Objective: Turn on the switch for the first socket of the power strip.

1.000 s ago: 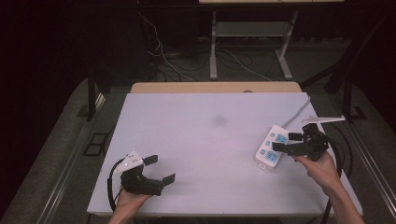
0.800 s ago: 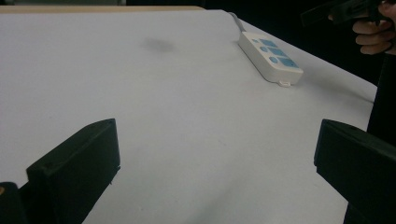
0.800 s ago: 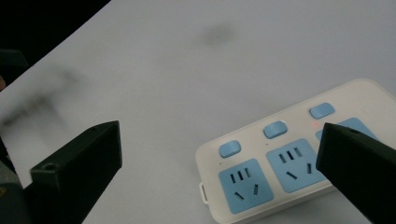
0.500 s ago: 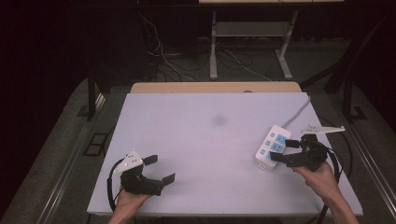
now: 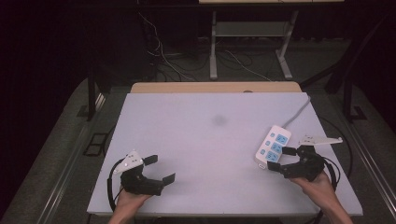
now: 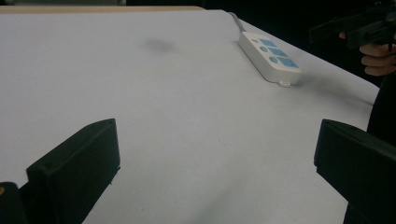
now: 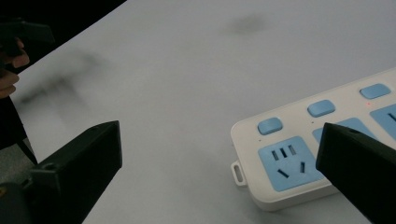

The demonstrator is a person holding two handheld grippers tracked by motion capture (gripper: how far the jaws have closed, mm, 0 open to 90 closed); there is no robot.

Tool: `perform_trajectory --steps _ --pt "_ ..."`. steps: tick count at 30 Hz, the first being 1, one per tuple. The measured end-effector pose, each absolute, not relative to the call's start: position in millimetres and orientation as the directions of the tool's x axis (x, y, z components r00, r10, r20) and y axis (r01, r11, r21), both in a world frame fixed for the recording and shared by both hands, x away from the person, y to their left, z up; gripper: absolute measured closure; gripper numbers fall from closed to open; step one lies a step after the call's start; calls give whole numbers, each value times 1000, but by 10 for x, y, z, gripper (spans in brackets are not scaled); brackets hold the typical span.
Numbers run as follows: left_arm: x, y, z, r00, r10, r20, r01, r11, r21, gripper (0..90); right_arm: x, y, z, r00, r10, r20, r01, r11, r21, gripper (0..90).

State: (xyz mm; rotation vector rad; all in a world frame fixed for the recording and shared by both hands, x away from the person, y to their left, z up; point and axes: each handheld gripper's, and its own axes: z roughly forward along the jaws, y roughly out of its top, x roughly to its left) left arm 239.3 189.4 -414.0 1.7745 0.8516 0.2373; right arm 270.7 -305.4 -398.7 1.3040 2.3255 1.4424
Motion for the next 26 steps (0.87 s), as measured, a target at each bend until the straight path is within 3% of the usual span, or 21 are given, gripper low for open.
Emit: perform_trajectory --steps 26 --pt "2407 1893 -4156 718 651 -246 438 -149 887 0 2457 -2873 -4299 -693 669 268 554 256 792 2"
